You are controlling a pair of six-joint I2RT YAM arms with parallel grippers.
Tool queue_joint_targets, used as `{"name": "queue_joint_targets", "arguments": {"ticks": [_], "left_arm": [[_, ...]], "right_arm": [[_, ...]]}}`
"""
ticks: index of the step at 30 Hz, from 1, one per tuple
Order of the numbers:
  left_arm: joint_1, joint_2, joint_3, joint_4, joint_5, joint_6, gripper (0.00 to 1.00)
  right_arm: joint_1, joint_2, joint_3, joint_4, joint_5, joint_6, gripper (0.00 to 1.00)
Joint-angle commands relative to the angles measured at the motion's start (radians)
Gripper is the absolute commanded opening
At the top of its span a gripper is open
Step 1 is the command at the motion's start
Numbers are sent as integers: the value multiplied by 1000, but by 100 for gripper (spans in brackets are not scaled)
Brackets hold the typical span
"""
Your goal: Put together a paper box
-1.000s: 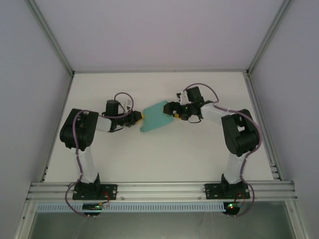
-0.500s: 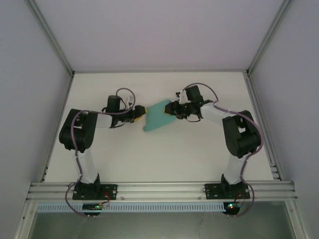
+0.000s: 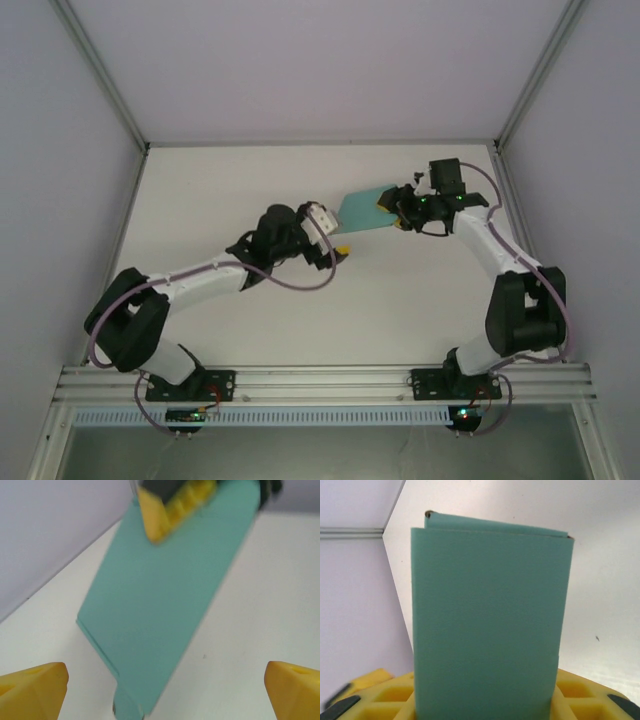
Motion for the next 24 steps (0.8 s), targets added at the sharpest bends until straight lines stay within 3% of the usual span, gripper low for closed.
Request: {"name": "queue_joint_targets", "arguments": {"ticks": [1,6,14,24], "left_arm": [[-30,24,1,46,-148,269,100],[-73,104,15,171,-227,357,100],[-75,190,45,297,-253,388,95],[-78,219,36,388,-300,427,54]], "right_arm": [[-6,-56,72,-196,2,48,42],[-2,-82,66,-185,15,126,40],[16,-48,56,-164,-58,189,41],[30,-27,56,-245,-99,136,46]]}}
